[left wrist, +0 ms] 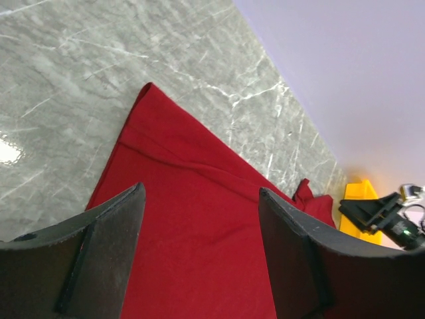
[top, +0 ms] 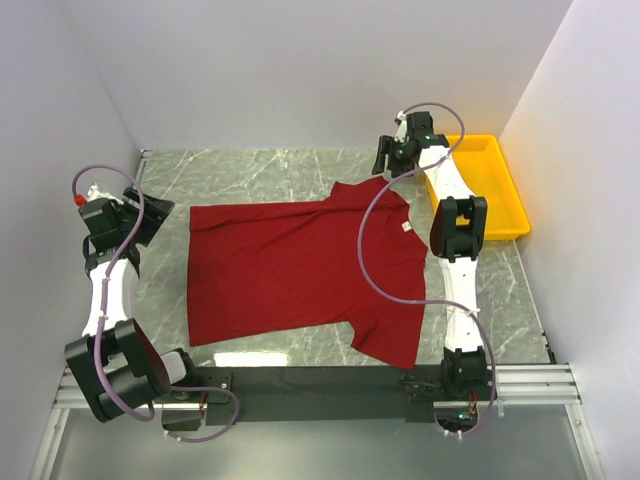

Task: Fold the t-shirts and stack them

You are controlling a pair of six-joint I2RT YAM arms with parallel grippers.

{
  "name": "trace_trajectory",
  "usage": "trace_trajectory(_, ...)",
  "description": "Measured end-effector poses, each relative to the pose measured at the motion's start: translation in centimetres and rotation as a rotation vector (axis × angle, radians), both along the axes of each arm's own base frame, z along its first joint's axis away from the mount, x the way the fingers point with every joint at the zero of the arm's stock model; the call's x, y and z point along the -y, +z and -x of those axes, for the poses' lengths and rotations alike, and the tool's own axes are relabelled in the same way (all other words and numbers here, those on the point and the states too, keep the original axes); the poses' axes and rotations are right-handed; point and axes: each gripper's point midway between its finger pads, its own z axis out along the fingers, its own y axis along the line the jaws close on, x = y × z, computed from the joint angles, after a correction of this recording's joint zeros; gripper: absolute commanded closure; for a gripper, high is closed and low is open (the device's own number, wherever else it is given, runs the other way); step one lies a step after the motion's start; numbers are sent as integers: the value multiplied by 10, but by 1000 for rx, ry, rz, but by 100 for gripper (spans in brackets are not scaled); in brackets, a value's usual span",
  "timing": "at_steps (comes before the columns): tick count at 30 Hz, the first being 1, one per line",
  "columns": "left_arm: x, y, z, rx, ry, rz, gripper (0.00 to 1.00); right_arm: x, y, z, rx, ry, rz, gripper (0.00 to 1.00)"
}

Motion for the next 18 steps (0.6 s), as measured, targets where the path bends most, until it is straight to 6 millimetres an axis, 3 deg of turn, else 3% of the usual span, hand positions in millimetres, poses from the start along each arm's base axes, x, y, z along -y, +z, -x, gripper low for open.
trace_trajectory(8,3,15,6,34,3,-4,27,-2,-19,7,-67,1,-43,30)
trace_trajectory(14,5,18,9,36,5,-1,27,1,-14,8,-75,5,-92,40)
trace_trajectory(18,6,17,10,29,6,5,27,3,-8,6,-68,4,-115,41)
